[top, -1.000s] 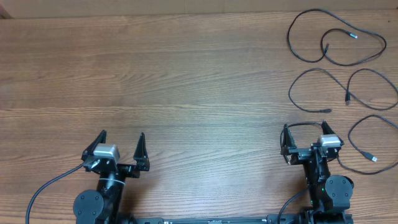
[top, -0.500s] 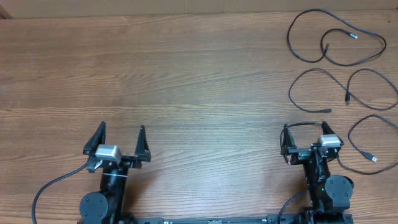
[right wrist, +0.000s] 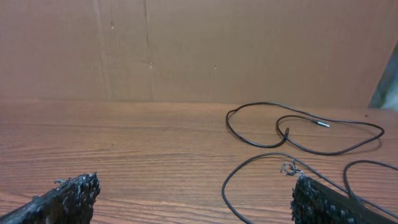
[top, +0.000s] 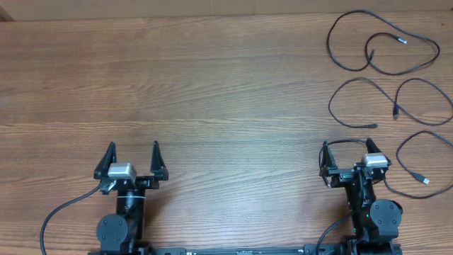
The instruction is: Untangle cables
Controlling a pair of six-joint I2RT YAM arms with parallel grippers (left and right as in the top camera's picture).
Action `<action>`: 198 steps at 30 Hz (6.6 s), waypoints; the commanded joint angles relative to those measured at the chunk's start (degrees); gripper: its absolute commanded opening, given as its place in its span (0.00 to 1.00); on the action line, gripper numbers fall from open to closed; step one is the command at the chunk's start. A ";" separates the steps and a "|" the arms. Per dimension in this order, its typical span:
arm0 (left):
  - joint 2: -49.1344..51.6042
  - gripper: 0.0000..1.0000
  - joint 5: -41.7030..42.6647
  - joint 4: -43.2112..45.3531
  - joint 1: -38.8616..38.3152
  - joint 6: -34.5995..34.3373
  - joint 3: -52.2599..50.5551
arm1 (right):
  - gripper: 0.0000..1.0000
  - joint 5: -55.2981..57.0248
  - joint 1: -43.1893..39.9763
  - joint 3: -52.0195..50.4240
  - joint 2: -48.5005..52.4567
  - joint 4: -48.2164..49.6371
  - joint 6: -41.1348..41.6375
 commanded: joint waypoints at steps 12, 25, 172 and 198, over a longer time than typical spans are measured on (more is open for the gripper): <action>-0.59 0.99 -7.30 -9.79 0.42 0.48 -0.26 | 1.00 0.66 0.42 -0.59 -0.63 0.35 -0.02; -0.57 1.00 -4.96 -10.23 0.42 4.09 -0.24 | 1.00 0.68 0.42 -0.59 -0.63 0.35 -0.04; -0.46 1.00 -4.70 -9.94 0.42 8.13 -0.24 | 1.00 1.53 0.48 -0.59 -0.63 0.35 -1.97; -0.46 1.00 -4.70 -9.94 0.42 8.13 -0.24 | 1.00 1.51 0.48 -0.59 -0.63 0.35 -1.97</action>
